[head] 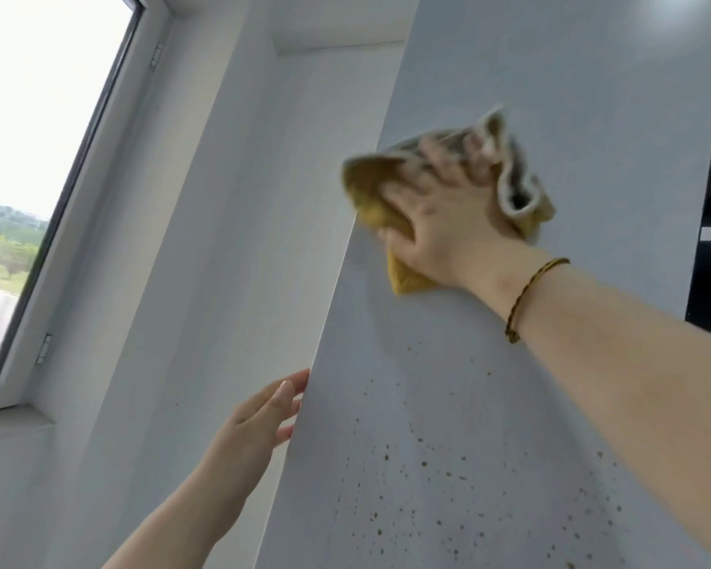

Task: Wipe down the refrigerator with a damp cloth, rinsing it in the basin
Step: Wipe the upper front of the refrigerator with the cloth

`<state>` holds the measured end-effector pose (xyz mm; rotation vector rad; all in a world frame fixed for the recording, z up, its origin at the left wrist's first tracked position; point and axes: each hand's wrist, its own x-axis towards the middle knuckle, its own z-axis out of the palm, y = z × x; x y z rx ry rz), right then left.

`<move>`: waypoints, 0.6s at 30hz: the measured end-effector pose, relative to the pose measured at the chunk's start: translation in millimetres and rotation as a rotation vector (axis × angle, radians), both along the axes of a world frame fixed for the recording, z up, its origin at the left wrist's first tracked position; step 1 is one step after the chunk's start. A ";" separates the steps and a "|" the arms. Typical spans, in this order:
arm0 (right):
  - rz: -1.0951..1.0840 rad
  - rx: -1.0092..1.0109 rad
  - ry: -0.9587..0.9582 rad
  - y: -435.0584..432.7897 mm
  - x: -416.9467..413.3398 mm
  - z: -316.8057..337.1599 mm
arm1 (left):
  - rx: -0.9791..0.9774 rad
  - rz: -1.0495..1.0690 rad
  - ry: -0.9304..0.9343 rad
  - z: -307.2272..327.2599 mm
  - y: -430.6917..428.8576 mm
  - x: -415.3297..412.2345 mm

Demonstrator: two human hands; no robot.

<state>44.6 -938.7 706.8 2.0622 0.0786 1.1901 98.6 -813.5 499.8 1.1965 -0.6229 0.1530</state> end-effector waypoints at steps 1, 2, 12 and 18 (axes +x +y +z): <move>-0.007 0.067 -0.072 -1.2 -4.0 4.8 | -0.002 0.001 0.003 -0.5 -0.6 -0.2; -0.010 0.108 -0.111 -1.2 -4.4 4.0 | -0.008 0.005 0.008 -1.1 -1.1 -0.2; 0.293 -0.259 0.104 -19.5 10.7 -95.9 | -0.043 0.011 0.047 0.8 -2.6 -3.5; 0.056 0.014 -0.189 -35.5 -21.9 -38.3 | -0.057 0.067 0.002 -2.3 -12.2 -15.2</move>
